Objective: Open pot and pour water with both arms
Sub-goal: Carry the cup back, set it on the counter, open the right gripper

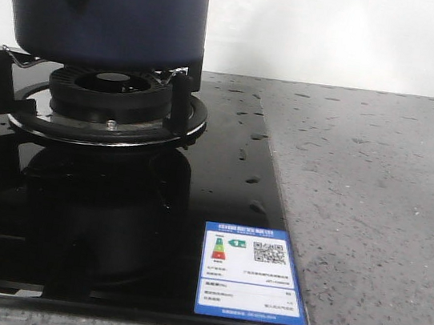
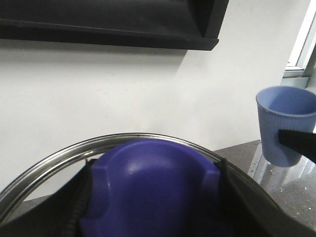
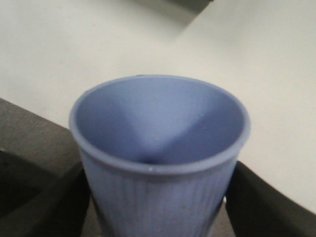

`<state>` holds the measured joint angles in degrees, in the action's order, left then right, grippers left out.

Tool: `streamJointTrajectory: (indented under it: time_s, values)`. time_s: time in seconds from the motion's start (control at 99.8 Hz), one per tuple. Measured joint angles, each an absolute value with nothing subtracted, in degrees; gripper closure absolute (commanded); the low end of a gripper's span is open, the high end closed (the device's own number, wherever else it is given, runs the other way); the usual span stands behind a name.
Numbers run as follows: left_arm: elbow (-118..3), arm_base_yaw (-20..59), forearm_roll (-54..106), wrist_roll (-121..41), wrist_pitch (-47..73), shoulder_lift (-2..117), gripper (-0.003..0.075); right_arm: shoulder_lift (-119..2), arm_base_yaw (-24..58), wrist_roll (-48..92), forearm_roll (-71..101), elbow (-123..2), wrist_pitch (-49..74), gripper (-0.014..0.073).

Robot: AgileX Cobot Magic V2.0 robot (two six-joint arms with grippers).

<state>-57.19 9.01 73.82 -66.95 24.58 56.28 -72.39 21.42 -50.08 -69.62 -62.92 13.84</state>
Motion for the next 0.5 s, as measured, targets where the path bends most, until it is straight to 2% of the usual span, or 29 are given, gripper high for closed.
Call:
streamJointTrajectory:
  time_s: [0.22, 0.501]
  values:
    - [-57.15, 9.14, 73.96, -66.95, 25.86, 56.28, 0.051, -68.99, 6.75, -55.66, -70.76, -45.15, -6.13, 0.0307]
    - [-57.15, 9.14, 73.96, -66.95, 26.09, 56.32, 0.051, -69.24, -2.01, -56.13, -67.55, -36.63, -21.53, 0.0307]
